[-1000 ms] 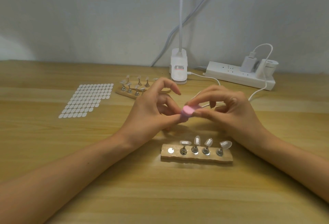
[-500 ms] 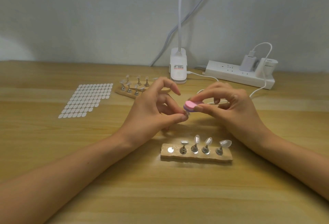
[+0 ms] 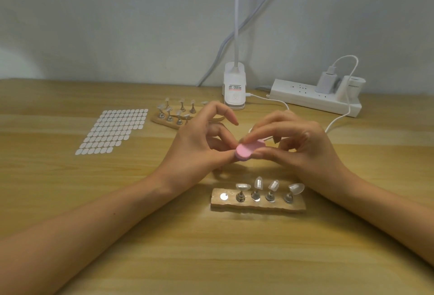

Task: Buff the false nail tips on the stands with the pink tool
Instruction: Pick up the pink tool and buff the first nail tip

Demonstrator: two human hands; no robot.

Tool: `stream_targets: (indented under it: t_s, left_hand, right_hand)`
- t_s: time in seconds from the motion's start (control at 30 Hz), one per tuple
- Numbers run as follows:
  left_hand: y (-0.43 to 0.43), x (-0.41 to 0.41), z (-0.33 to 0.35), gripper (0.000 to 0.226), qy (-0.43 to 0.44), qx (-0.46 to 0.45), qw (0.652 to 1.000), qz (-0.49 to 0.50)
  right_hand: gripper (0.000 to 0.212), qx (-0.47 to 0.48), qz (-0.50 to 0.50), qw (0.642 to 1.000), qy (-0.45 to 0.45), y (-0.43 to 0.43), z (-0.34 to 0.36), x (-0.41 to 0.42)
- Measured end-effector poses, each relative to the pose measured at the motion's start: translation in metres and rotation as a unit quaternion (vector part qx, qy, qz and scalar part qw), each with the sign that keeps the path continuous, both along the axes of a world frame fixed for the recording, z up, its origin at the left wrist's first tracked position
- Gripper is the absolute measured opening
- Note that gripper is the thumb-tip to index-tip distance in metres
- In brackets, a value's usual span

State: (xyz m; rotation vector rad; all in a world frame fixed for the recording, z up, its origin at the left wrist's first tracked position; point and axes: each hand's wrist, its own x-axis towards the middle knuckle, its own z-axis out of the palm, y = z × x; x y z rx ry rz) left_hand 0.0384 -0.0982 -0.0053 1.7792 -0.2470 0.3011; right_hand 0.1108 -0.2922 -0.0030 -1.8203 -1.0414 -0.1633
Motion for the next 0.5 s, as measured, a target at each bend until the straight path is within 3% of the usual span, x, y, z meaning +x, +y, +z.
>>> stream_targets:
  t_s: [0.5]
  left_hand:
    - [0.0004, 0.0004, -0.0004, 0.047, 0.017, -0.014, 1.0, -0.008]
  right_hand:
    - [0.023, 0.009, -0.004, 1.0, -0.01, 0.0008, -0.0009, -0.0015]
